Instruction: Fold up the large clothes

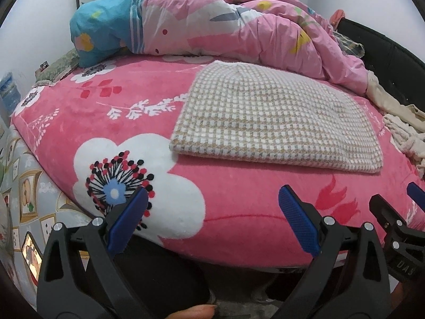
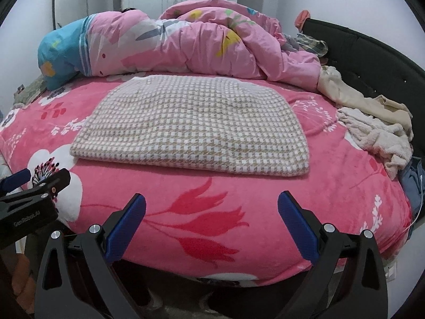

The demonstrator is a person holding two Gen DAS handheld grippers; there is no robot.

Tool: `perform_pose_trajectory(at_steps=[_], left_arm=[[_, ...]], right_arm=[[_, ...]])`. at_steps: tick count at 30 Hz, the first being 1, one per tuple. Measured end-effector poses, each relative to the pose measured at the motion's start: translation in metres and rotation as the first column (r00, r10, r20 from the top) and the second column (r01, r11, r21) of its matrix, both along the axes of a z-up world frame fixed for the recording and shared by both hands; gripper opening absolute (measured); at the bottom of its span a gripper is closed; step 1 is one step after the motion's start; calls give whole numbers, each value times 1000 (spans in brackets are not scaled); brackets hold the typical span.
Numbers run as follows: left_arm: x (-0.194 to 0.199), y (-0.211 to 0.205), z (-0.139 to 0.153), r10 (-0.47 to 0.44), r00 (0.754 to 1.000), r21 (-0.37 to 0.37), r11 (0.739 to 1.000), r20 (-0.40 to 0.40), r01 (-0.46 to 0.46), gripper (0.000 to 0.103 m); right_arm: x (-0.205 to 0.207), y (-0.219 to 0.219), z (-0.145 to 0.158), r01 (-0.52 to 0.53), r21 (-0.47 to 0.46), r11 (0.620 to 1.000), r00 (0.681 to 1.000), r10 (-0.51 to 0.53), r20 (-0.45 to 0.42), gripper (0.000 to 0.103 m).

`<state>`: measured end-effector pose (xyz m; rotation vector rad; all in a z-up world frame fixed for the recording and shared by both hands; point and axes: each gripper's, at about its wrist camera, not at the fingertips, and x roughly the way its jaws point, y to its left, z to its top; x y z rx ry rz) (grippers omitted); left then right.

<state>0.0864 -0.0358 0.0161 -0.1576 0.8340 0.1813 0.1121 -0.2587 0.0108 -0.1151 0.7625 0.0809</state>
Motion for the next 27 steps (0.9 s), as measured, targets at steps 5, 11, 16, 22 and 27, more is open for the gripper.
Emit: perform_pose_trajectory(at_steps=[5, 11, 16, 22, 27], left_arm=[[-1, -2, 1, -6, 1000, 4, 1000, 1, 6, 95], [-2, -2, 2, -12, 1000, 5, 1000, 6, 12, 95], [-2, -4, 2, -19, 1000, 4, 1000, 0, 19, 95], [-2, -9, 1, -32, 999, -1, 999, -8, 32, 95], [-1, -8, -1, -35, 999, -6, 999, -12, 35, 95]], right_arm=[[-1, 0, 1, 4, -17, 1000, 1000, -4, 4, 97], [-3, -1, 3, 8, -23, 1000, 1000, -8, 11, 97], [-3, 0, 3, 10, -26, 1000, 1000, -9, 9, 97], [-3, -3, 4, 15, -27, 1000, 1000, -15, 9, 97], [-3, -5, 5, 15, -25, 1000, 1000, -14, 12, 97]])
